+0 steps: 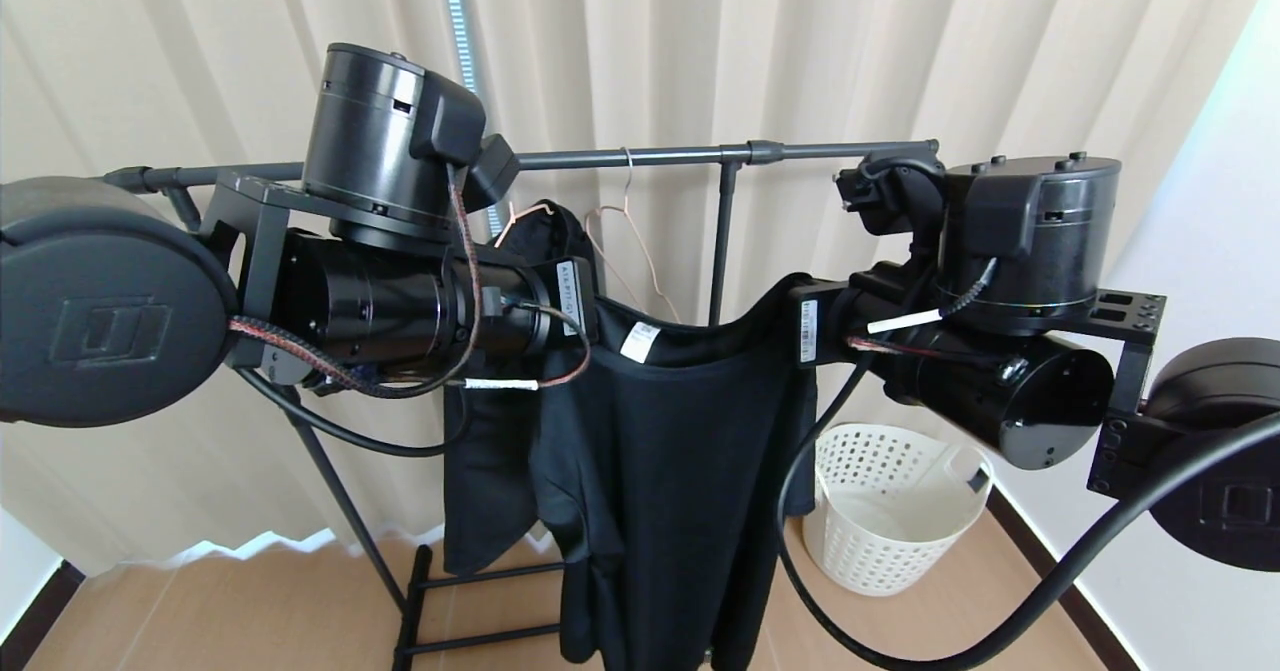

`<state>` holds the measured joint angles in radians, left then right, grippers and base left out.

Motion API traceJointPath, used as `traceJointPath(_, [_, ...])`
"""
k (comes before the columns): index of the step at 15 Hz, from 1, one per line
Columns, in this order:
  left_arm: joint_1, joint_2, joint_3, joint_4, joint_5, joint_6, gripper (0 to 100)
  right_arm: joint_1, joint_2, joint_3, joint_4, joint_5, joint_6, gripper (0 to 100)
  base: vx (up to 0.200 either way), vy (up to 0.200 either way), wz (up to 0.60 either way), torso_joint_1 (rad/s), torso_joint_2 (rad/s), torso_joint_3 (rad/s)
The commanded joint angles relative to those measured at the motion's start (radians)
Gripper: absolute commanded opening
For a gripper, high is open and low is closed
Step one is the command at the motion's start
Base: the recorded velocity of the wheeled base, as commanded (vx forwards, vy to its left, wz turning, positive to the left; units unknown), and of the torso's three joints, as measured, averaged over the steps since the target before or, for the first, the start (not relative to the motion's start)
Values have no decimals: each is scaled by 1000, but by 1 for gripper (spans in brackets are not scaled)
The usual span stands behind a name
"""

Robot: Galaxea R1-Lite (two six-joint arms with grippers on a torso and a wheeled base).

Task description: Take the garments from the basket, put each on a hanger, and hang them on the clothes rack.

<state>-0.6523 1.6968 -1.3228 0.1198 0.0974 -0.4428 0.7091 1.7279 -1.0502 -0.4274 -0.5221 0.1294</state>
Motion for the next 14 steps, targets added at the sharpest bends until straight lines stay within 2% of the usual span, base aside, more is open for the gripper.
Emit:
traceJointPath(1, [-3, -2, -1, -2, 1, -1, 0, -10, 13, 1, 1, 1, -1, 0, 0, 0, 0, 0, 0, 0])
traceJointPath(4, [-3, -2, -1, -19, -1, -5, 0, -27, 25, 19, -1, 4, -36, 0, 0, 0, 0, 0, 0, 0])
traceJointPath(5, [-3, 0, -1, -25, 1, -5, 0, -30, 25, 26, 3, 7, -48, 100, 0, 0, 0, 0, 0, 0])
traceJointPath(7, [-3, 4, -4, -28, -1, -7, 0, -30, 22, 52, 4, 10, -80, 100, 0, 0, 0, 0, 0, 0])
traceJointPath(8, [-3, 4, -4, -40, 1, -8, 0, -33, 16, 84, 6, 28, -126, 100, 0, 0, 0, 0, 0, 0])
traceJointPath(9, [-1, 7, -3, -54, 4, -8, 0, -63, 6, 134, 3, 114, -195, 100, 0, 0, 0, 0, 0, 0])
traceJointPath(11, [2, 4, 0, -52, 5, -8, 0, -76, -8, 170, 4, 179, -235, 100, 0, 0, 0, 0, 0, 0])
traceJointPath(14, [3, 0, 14, -52, 1, -13, 0, -108, -44, 243, 1, 327, -324, 100, 0, 0, 0, 0, 0, 0])
